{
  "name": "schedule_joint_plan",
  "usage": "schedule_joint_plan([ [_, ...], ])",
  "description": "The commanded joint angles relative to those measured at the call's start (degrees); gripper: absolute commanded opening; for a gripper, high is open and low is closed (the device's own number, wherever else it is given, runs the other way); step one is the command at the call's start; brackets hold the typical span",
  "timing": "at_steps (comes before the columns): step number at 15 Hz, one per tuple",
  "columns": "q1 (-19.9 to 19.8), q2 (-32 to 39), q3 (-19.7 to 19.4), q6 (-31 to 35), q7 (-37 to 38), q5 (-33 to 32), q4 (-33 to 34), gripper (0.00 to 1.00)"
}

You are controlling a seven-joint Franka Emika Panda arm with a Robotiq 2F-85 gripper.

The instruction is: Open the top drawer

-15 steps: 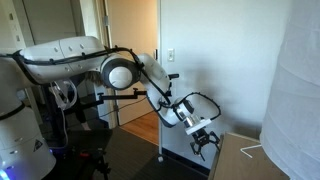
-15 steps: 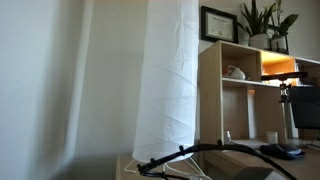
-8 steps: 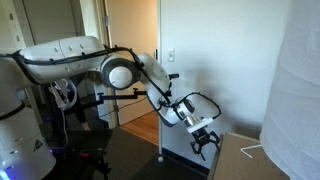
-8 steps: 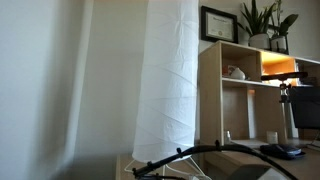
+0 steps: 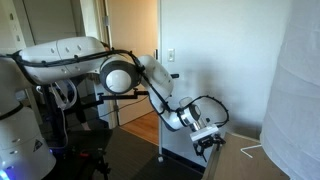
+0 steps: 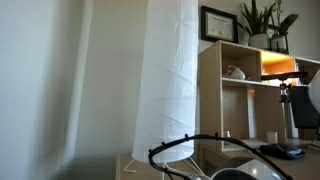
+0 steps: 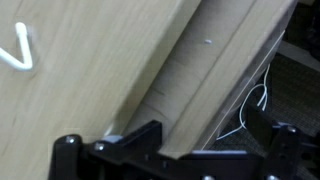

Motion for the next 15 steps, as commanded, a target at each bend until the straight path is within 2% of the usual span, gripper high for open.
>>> schedule_joint_plan([
  [1, -3.1, 4.0, 0.4, 6.7, -1.2, 5.5, 1.1, 1.00],
  [6, -2.1, 4.5, -0.9, 6.5, -1.3, 10.8, 1.7, 1.00],
  [9, 1.3, 4.2, -4.9, 9.1, 3.3, 7.5, 0.8, 1.00],
  [10, 1.9, 4.1, -5.4, 9.4, 5.8, 4.0, 0.3, 1.00],
  [11, 2.2, 0.0, -4.3, 5.4, 2.5, 7.9, -0.1, 1.00],
  [12, 2.1, -0.2, -4.2, 5.5, 4.9, 4.8, -0.6, 1.00],
  [15, 2.6, 0.0, -4.9, 5.8, 5.8, 4.0, -0.7, 1.00],
])
